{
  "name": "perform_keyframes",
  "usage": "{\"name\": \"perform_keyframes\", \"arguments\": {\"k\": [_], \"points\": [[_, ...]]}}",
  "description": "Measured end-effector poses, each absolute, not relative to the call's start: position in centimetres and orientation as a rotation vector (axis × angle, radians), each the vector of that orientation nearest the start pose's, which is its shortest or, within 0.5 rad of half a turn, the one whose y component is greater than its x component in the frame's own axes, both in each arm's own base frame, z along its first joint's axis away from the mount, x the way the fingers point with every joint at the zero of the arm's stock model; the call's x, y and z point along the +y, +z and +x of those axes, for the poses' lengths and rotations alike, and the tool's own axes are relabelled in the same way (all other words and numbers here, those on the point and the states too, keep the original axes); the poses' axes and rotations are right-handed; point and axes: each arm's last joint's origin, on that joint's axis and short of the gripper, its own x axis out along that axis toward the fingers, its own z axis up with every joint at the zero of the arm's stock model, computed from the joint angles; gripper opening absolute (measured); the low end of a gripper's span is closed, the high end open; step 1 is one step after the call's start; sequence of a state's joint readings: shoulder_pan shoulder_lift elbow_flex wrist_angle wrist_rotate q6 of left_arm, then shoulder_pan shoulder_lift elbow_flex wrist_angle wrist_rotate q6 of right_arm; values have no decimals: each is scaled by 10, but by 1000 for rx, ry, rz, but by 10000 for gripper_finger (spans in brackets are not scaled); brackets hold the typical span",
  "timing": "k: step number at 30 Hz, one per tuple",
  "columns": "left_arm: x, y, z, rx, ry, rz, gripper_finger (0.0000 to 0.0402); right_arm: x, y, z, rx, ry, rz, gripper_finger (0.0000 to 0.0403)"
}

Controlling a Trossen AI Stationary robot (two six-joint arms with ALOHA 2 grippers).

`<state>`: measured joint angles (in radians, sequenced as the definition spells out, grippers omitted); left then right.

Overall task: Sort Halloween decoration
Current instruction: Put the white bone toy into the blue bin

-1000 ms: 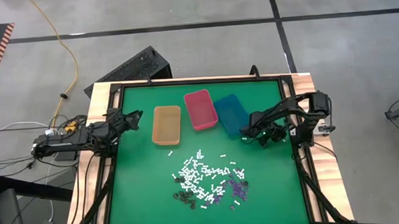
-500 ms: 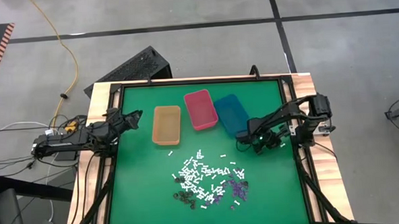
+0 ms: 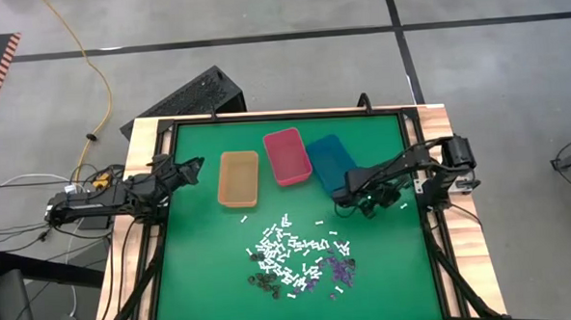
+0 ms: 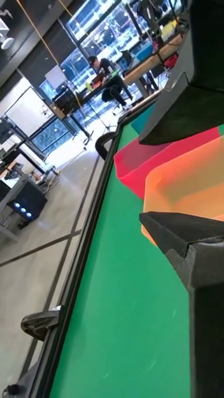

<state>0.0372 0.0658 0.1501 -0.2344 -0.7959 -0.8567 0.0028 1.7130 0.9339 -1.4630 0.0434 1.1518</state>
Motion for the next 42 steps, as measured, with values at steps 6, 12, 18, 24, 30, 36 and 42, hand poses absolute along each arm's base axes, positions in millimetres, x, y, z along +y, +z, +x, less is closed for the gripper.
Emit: {"name": "perform_keyframes", "arguments": {"k": [6, 12, 18, 24, 30, 36, 42], "points": [[24, 188, 82, -217, 840, -743, 177, -1, 142, 194, 1988, -1345, 592, 19], [24, 188, 81, -222, 851, -740, 177, 4, 127, 179, 2019, -1383, 663, 19], [24, 188, 81, -230, 867, -735, 177, 3, 122, 178, 1979, -1408, 698, 19], [24, 188, 81, -233, 874, -734, 177, -1, 122, 178, 1967, -1432, 724, 19], [24, 188, 81, -231, 874, -730, 177, -8, 121, 178, 1924, -1493, 741, 19], [24, 188, 81, -224, 875, -715, 177, -11, 121, 180, 1916, -1500, 777, 18], [25, 188, 81, -222, 882, -701, 177, -13, 126, 184, 1910, -1491, 746, 18]]}}
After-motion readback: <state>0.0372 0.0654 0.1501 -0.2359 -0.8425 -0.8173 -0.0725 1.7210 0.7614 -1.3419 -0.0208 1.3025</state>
